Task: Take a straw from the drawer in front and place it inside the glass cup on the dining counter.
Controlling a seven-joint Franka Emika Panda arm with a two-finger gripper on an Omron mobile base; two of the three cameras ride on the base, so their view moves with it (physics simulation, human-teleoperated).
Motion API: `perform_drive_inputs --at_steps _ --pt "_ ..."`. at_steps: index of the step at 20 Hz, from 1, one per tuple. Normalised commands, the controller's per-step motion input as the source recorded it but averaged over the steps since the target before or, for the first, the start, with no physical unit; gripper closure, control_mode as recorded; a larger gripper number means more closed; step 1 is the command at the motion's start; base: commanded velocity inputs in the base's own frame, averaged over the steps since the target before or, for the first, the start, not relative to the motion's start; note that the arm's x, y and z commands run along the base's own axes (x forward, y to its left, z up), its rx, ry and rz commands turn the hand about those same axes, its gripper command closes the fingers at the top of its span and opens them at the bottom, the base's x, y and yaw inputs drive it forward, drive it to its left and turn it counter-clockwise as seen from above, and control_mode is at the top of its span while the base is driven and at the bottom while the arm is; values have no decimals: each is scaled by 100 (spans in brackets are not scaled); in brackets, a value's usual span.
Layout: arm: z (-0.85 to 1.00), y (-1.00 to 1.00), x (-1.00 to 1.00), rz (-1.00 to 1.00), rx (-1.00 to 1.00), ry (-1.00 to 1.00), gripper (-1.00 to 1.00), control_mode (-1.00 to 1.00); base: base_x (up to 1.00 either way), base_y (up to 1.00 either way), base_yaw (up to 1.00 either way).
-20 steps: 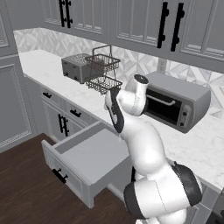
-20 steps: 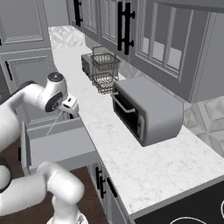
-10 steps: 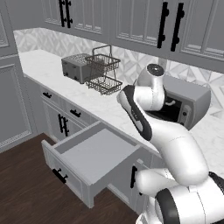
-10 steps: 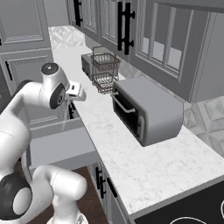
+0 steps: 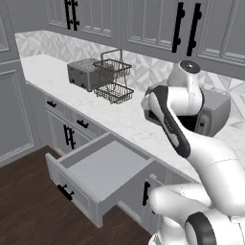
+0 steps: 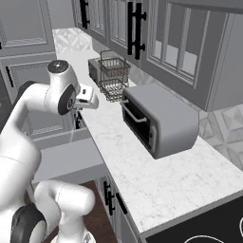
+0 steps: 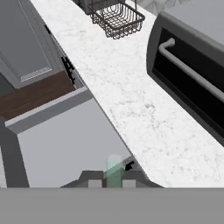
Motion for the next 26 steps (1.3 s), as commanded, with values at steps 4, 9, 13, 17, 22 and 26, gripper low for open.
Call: perform_drive_inputs --at_steps 4,9,13,17,22,26 --pt "0 0 -43 0 0 3 100 100 -25 0 0" --pt "0 0 0 0 0 0 100 100 -100 3 0" --pt "0 0 0 0 0 0 100 100 -100 45 9" --pt "0 0 0 0 0 0 100 100 -52 74 73" --pt "0 0 0 0 0 0 100 100 -3 57 91" --pt "0 0 0 0 0 0 100 100 -2 54 93"
